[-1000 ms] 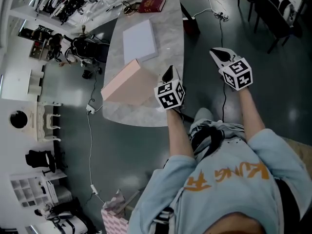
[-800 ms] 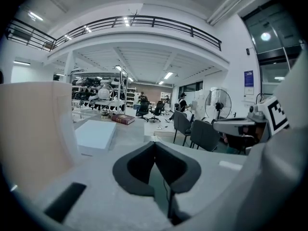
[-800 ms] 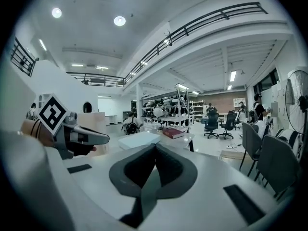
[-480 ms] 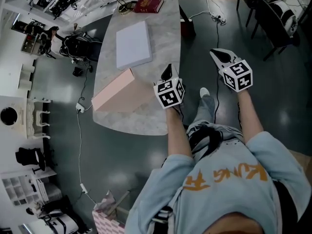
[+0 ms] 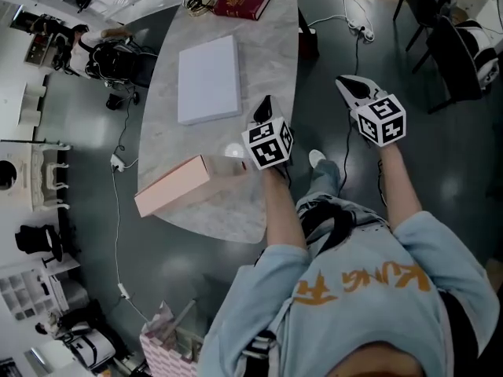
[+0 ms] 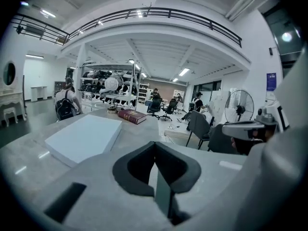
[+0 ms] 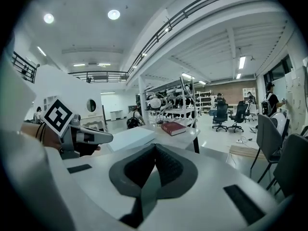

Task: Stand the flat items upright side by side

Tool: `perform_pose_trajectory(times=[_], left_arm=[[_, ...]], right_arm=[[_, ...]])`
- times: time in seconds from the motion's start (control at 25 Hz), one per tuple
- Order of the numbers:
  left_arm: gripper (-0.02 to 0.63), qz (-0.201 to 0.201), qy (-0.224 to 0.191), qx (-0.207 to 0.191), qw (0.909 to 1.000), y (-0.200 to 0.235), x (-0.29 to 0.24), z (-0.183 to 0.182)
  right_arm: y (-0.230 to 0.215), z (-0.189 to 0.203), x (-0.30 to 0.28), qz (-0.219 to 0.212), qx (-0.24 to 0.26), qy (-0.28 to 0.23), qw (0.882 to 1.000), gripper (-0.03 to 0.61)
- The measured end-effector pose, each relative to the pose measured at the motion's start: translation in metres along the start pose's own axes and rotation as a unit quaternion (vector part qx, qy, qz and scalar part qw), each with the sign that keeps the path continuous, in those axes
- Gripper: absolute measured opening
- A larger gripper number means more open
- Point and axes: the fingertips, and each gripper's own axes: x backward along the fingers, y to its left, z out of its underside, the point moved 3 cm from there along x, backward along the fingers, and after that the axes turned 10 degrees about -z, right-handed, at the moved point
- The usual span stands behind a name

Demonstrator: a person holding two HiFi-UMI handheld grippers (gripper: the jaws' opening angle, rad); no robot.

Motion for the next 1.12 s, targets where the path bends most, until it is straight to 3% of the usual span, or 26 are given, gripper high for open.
perform_pose_trajectory(times=[0.28,0.64,0.76,0.96,1.12], left_arm=[[0.012,-0.042,0.016,-0.01,0.9989,0.035,-0.07,-0.034],[0.012,-0.088,0.035,-0.012,0.9954,0.089,-0.131,-0.061],[0.013,-0.086,0.038,-0.023,0.9953,0.101,-0.149,-0.072],[0.013,-0.057,0.052,-0.076,0.9941,0.115,-0.162,-0.097],[0.014,-0.05,0.064,-0.079,0.9936,0.133,-0.171,-0.124]], right_arm=[[-0.047,-0.018,-0.082,-0.043,-0.016,0.011,0.999,0.003],[-0.073,-0.032,-0.174,-0.091,-0.031,0.026,0.995,0.003],[-0.077,-0.036,-0.199,-0.095,-0.041,0.029,0.994,0.003],[-0.07,-0.045,-0.234,-0.104,-0.051,0.044,0.992,0.003],[-0.067,-0.063,-0.25,-0.116,-0.057,0.056,0.99,0.003]])
